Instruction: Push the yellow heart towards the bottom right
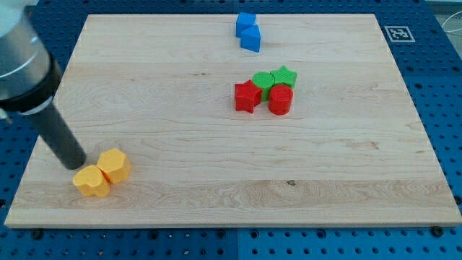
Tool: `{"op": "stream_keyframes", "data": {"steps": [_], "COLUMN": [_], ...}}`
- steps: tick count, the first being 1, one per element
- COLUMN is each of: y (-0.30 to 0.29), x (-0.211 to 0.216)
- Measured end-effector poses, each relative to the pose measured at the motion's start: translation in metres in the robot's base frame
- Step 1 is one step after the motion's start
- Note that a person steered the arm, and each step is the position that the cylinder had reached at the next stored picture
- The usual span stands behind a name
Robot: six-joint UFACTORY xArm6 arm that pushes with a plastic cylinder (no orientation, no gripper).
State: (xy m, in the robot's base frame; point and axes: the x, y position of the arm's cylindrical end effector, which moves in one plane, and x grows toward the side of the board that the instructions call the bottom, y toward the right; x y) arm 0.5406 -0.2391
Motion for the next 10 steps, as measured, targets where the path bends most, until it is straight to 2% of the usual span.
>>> {"op": "stream_keyframes", "data": {"steps": [2,4,6,8,9,10], "y": [0.023,0.083,0.064,0.099,0.13,0.131], "x": [0.034,0.05,0.078,0.068,0.078,0.078]}}
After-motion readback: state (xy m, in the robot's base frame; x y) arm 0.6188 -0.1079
